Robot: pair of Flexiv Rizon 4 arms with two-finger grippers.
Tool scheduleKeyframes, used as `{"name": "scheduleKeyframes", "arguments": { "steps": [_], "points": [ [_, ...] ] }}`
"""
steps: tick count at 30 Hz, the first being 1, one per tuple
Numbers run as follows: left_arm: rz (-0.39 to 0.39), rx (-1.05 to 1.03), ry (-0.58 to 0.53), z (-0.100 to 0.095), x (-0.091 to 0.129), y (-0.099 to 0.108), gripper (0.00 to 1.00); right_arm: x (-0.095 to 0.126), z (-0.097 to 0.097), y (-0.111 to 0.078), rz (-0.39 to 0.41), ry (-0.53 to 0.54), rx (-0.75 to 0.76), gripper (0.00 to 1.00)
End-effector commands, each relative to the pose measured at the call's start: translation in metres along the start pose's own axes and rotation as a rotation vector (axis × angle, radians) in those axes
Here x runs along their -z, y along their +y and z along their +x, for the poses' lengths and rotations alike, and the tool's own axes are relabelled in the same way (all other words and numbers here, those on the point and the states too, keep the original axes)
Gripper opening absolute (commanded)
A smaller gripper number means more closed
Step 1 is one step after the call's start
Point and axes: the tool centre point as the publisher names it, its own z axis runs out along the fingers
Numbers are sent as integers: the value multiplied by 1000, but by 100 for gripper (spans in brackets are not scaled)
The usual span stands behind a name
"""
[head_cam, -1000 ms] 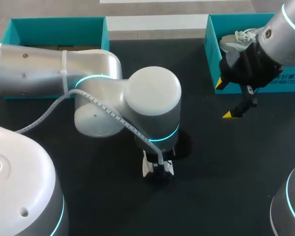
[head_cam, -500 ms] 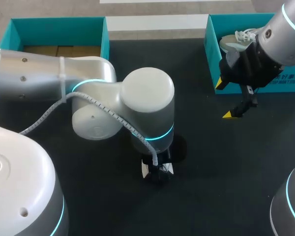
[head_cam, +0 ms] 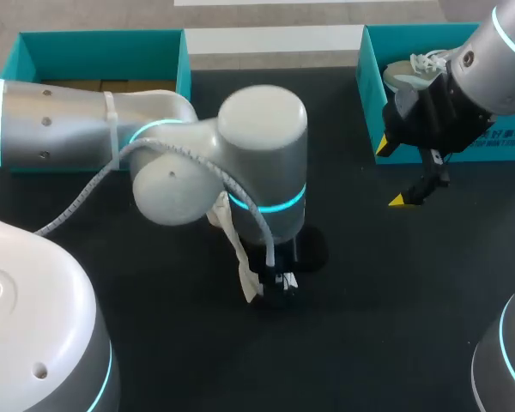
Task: Take the shoe out of the shoebox, open the shoe tongue, remove and reinsert the insole, then place the shoe into the shoebox
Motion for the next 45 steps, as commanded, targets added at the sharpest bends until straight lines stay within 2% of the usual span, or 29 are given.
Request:
{"name": "scheduleKeyframes", "arguments": {
  "steps": [1, 4, 9, 15, 35, 36, 40, 45],
  "points": [
    [33, -46, 32, -2, 38, 18, 0, -2, 0, 0, 2, 0, 0, 100],
    [34, -93, 55, -2, 54, 22, 0, -2, 0, 0, 2, 0, 0, 100],
    [45, -178, 120, -7, 97, 31, 0, -2, 0, 0, 2, 0, 0, 100],
    [23, -266, 122, -8, 133, 36, 0, -2, 0, 0, 2, 0, 0, 100],
    [23, -266, 122, -8, 133, 36, 0, -2, 0, 0, 2, 0, 0, 100],
    [17, -288, 151, -7, 134, 37, 0, -2, 0, 0, 2, 0, 0, 100],
    [-2, -343, 222, -7, 159, 50, 0, -2, 0, 0, 2, 0, 0, 100],
    [-59, -394, 252, -10, 187, 72, 0, -2, 0, 0, 2, 0, 0, 100]
  ]
}}
